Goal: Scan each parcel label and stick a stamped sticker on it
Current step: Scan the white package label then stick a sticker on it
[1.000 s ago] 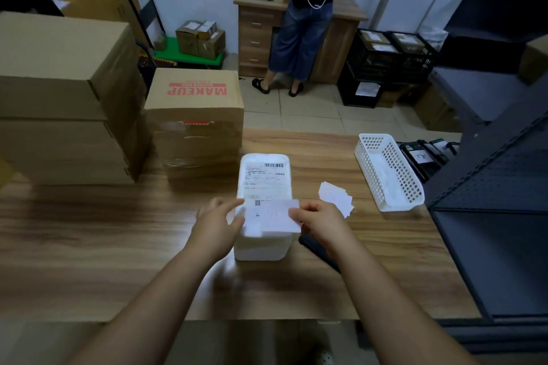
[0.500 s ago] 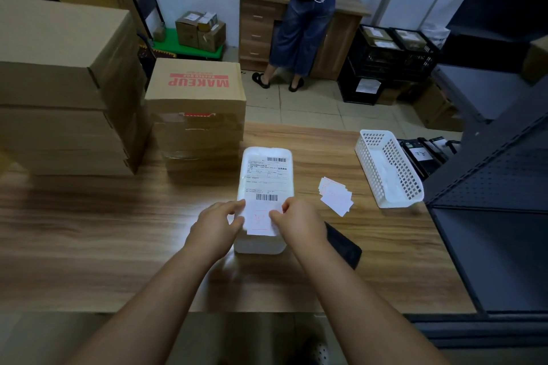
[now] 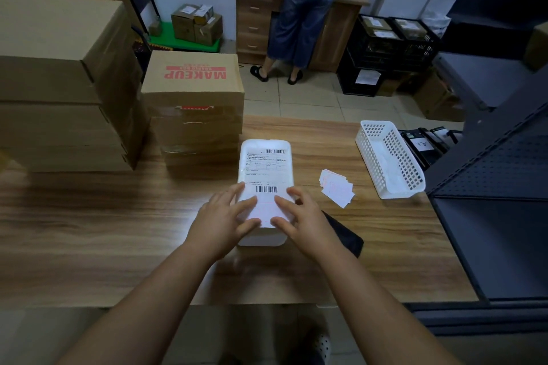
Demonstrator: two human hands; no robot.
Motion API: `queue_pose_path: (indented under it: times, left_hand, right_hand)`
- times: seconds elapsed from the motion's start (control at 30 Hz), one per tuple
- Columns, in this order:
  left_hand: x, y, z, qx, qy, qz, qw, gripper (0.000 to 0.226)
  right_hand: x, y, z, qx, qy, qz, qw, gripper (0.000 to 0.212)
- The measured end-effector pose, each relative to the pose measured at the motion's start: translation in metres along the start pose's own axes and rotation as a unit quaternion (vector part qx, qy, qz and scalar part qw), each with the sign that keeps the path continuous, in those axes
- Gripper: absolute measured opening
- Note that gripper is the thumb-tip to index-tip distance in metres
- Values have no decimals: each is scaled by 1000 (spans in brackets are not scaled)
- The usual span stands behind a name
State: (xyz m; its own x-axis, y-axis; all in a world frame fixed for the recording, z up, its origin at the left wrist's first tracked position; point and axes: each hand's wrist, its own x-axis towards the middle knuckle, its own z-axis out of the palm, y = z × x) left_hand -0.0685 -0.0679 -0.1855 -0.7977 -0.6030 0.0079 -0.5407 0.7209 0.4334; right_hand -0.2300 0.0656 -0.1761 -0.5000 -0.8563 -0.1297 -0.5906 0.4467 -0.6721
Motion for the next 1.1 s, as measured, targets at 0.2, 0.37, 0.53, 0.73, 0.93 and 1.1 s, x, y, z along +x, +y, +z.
queue_pose_path:
  times: [0.2,0.37,0.53,0.73,0.93,1.1]
  left_hand:
    - [0,-11,3,44,4,69,997,56]
    - [-3,-7,13,48,49,87,994,57]
    - [-5,-1,21,-70,77,27,994,70]
    - [-6,0,18,-90,95,-2,991,75]
    - [-8,5,19,-105,102,-18,989,69]
    - [-16,-4,18,-197,46,-98,974,104]
  right_hand:
    - [1,21,-3,-65,16,-75,995,63]
    - [-2,19,4,-124,83,-121,981,66]
    - [-1,18,2,-131,79,-128,980,66]
    - [2,15,1,-81,49,-107,990,63]
    - [9,33,-16,-31,-22,-126,991,62]
    - [19,52,-28,50,-45,-89,994,94]
